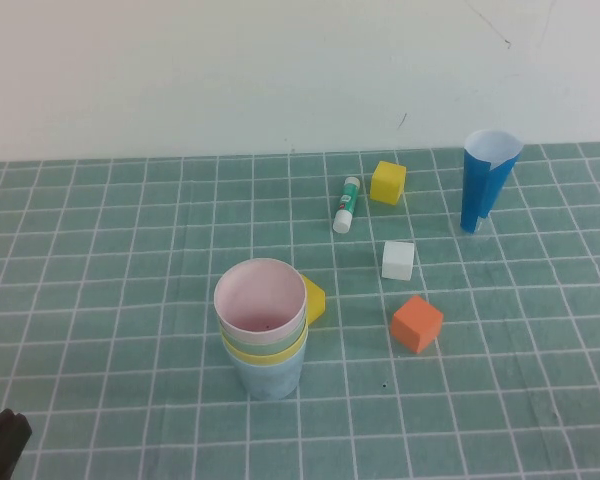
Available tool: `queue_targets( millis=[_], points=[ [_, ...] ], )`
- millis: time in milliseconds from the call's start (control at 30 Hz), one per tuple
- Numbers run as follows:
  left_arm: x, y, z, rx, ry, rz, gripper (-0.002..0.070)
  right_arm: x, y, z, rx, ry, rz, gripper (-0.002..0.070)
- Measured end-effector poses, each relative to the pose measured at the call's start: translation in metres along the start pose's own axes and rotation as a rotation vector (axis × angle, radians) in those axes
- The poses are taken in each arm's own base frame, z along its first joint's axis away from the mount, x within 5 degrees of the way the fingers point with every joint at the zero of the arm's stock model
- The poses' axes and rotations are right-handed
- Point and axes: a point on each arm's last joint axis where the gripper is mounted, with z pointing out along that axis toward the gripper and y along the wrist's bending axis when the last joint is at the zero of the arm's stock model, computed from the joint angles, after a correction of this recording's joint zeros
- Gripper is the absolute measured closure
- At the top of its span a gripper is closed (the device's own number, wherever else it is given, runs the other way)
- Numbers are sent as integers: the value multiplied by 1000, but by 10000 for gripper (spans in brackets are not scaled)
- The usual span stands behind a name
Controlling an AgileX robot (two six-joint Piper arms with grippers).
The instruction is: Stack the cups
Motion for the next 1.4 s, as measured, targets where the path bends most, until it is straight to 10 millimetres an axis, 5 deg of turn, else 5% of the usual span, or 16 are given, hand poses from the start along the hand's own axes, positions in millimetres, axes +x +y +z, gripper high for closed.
queue_targets(
  millis=[700, 1000, 1200, 1400],
  points=[
    [2, 4, 0, -51, -40, 65, 676, 13, 5, 6, -28, 70, 14, 676],
    [41, 20, -3, -274, -21, 35, 676, 13, 5, 6, -28, 70, 15, 676],
    [61, 23, -6, -318, 189, -16, 676, 13, 5, 6, -29, 73, 16, 676],
    [64, 22, -7, -321, 227, -36, 676, 13, 5, 6, -29, 73, 16, 677]
  ],
)
